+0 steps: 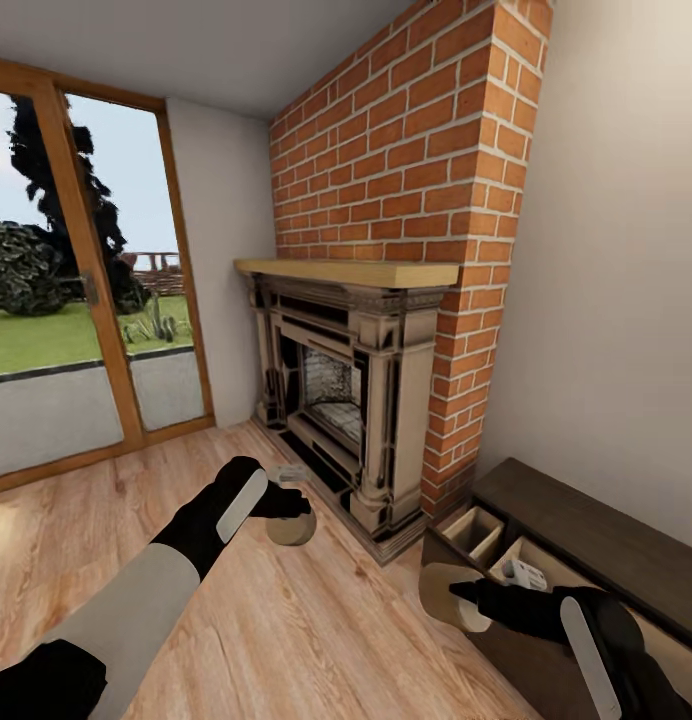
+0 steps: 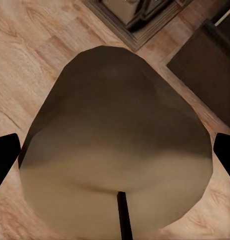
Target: Place each of the two pumpkins and all three candles from the living room inside a cabinet in the living room (use any cabinet), then make sure every cabinet is closed, and position the cauldron so it is next to a table in the living room.
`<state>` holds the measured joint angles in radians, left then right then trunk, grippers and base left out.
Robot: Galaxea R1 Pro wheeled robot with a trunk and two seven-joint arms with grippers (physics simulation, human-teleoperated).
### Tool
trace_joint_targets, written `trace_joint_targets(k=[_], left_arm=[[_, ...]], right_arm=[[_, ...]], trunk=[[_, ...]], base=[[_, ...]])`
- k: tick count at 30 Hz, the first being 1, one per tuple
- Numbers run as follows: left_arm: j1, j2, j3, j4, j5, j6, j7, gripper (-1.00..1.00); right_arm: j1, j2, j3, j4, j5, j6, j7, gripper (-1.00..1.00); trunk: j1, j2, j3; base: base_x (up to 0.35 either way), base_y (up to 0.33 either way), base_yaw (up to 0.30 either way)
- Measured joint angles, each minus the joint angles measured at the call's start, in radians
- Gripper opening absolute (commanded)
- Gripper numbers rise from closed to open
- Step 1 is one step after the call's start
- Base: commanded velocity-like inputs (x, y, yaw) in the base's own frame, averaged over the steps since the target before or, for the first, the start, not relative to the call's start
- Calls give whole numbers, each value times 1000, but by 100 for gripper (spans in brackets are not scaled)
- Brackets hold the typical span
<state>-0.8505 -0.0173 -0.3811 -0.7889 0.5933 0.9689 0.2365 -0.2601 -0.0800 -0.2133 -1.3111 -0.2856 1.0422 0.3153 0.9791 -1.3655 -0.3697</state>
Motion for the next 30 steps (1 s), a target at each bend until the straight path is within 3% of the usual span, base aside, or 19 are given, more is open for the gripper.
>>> trace_joint_targets(k=[26,30], left_arm=[[0,0,-1,0,0,0,0,-100],[0,0,-1,0,0,0,0,-100]], right_arm=[[-1,0,-3,17,2,0,0,-100],[-1,0,-3,21,2,0,0,-100]], trunk=[[-100,182,105],[-100,183,107]], base=[[0,0,-251],[0,0,-285]])
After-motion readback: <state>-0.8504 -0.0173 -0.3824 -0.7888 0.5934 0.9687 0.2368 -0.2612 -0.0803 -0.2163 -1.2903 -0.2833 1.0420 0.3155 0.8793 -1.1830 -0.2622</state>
